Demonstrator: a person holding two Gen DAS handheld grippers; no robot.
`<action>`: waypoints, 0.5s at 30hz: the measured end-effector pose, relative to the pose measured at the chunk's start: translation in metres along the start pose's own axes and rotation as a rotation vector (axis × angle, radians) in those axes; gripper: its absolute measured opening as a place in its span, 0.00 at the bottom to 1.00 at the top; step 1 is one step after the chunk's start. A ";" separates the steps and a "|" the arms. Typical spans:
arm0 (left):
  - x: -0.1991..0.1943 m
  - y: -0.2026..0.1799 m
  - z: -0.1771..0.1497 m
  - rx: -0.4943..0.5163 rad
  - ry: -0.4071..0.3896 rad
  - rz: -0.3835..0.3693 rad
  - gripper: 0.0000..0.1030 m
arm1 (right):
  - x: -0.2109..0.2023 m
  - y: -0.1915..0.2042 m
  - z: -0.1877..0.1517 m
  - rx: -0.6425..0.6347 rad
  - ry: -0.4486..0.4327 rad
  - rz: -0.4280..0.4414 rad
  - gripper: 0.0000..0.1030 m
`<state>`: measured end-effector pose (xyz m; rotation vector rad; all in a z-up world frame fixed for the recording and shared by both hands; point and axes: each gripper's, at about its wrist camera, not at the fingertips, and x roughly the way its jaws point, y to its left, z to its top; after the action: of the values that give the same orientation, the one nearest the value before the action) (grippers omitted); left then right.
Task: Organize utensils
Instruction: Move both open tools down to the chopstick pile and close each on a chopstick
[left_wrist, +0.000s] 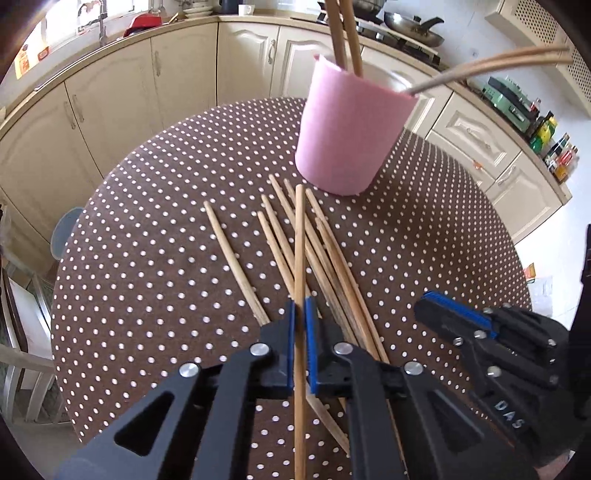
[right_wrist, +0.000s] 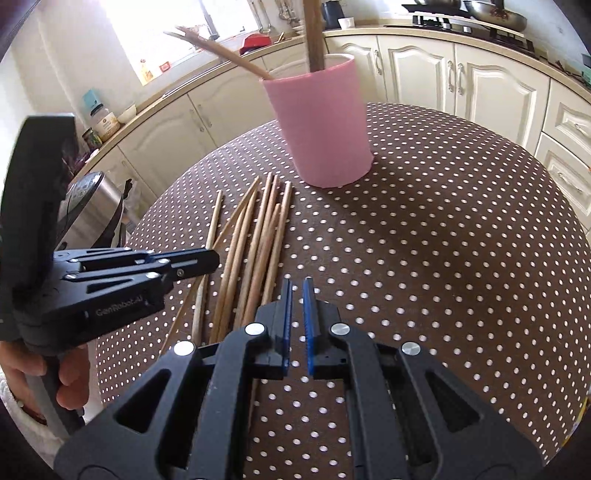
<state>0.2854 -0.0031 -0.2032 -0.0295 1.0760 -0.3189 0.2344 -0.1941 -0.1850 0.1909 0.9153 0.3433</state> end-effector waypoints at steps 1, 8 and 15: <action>-0.003 0.004 0.000 -0.004 -0.005 0.001 0.06 | 0.002 0.002 0.001 -0.001 0.005 0.006 0.07; -0.022 0.026 -0.006 -0.028 -0.031 0.011 0.06 | 0.019 0.019 0.010 -0.011 0.053 0.019 0.07; -0.034 0.043 -0.012 -0.036 -0.041 0.024 0.06 | 0.039 0.019 0.021 0.005 0.102 -0.032 0.07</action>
<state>0.2711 0.0490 -0.1878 -0.0550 1.0403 -0.2759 0.2693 -0.1621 -0.1959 0.1638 1.0186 0.3233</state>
